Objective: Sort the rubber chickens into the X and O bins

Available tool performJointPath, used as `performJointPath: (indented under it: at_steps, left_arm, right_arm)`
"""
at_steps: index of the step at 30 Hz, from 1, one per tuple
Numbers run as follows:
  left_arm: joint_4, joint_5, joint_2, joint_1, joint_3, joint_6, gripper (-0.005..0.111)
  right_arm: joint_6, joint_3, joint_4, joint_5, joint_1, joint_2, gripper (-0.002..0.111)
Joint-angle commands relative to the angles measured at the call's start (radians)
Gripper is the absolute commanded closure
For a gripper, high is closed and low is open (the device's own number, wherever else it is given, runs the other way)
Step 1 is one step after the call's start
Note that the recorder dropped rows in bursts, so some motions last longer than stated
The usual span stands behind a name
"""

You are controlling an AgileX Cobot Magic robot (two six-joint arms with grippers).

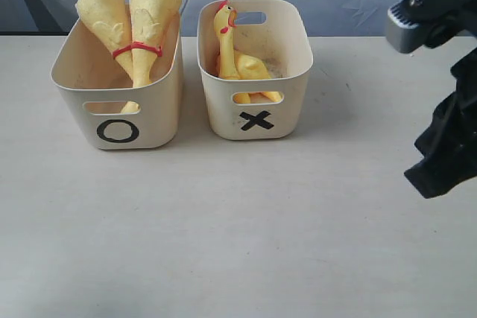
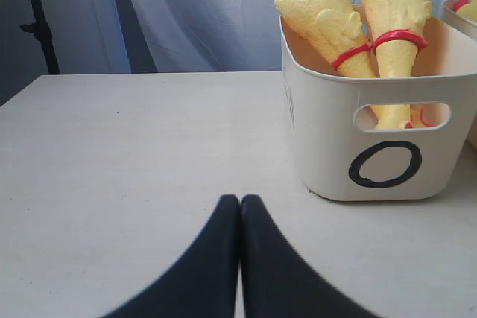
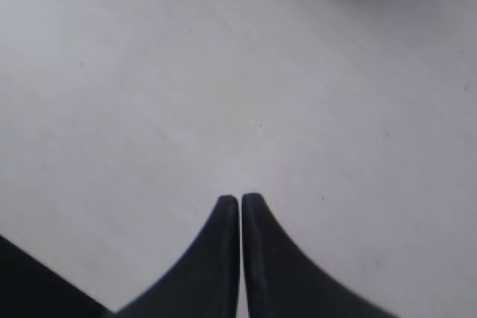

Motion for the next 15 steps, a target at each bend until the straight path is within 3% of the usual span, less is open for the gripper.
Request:
performJointPath:
  at_steps: [1, 3, 6, 12, 15]
  left_arm:
    - [-0.007, -0.007, -0.005, -0.005, -0.002, -0.003, 0.107]
    - [-0.007, -0.007, -0.005, -0.005, -0.002, -0.003, 0.107]
    - [-0.007, -0.007, -0.005, -0.005, -0.002, -0.003, 0.107]
    - [-0.007, -0.007, -0.005, -0.005, -0.002, -0.003, 0.107]
    - [-0.007, -0.007, -0.005, -0.005, -0.002, -0.003, 0.107]
  right_arm:
    - [0.000, 0.004, 0.028, -0.127, 0.003, -0.160, 0.106]
    - [0.000, 0.004, 0.041, -0.196, -0.005, -0.255, 0.106]
    - [0.016, 0.004, -0.095, -0.271, -0.072, -0.368, 0.106]
    - [-0.006, 0.004, -0.185, -0.195, -0.352, -0.629, 0.106]
    - [-0.120, 0.004, -0.191, -0.200, -0.494, -0.731, 0.106]
